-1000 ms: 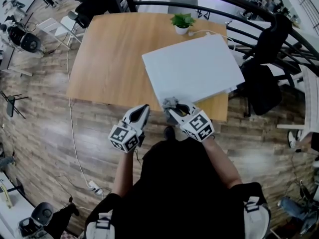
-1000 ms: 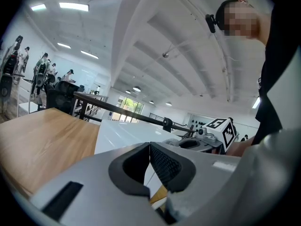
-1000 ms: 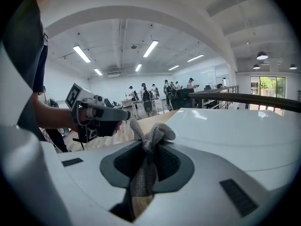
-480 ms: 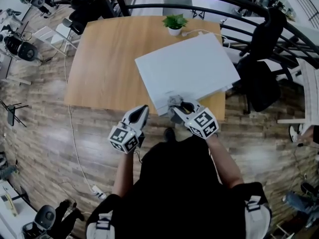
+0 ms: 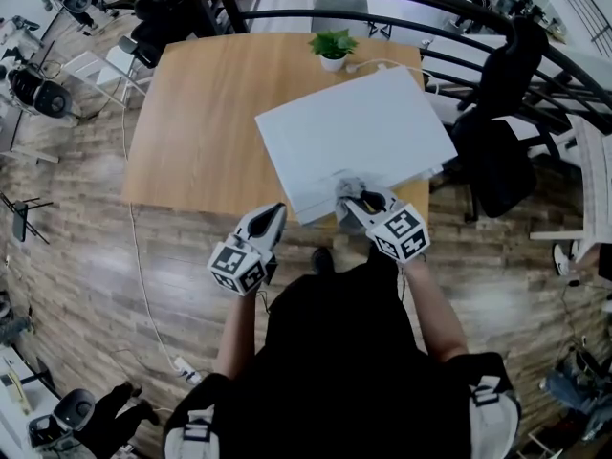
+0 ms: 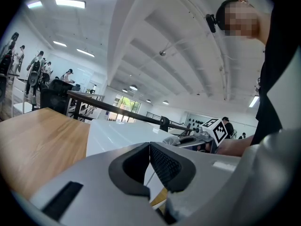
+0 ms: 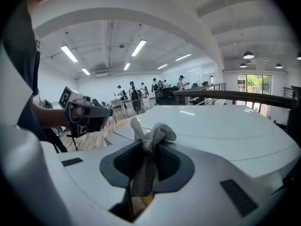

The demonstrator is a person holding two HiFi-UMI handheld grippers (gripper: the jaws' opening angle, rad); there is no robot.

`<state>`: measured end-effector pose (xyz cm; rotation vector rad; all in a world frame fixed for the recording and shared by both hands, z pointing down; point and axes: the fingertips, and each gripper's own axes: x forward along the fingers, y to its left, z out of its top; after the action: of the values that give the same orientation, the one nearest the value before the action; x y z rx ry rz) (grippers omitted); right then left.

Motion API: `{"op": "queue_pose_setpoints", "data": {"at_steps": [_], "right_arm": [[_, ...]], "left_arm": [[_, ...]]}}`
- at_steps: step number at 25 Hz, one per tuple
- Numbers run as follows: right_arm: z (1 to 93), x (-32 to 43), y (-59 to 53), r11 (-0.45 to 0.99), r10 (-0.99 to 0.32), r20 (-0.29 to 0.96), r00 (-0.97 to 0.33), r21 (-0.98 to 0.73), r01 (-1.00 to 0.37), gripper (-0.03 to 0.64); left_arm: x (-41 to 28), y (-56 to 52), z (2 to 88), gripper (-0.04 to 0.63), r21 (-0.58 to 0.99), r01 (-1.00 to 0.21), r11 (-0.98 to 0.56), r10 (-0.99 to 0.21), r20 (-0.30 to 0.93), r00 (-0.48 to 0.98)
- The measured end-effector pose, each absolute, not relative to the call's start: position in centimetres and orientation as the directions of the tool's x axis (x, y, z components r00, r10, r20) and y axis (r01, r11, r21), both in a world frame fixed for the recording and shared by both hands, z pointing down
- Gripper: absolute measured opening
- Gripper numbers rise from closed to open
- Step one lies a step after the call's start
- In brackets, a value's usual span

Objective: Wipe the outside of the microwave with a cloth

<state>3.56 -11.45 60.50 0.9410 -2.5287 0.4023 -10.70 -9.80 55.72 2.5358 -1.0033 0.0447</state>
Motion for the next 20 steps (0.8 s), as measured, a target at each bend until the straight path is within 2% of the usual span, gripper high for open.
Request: {"op": "queue_pose_setpoints", "data": {"at_steps": [20], "right_arm": [[60.5,11.9,-14.6,0.643,-0.641,0.528,-0.557,-0.027,-0.766,0.063]], "left_arm": [[-9.5,-9.9,55.8,0.003,0.361,-0.663,-0.656,-0.651,0.175,0.738]]}}
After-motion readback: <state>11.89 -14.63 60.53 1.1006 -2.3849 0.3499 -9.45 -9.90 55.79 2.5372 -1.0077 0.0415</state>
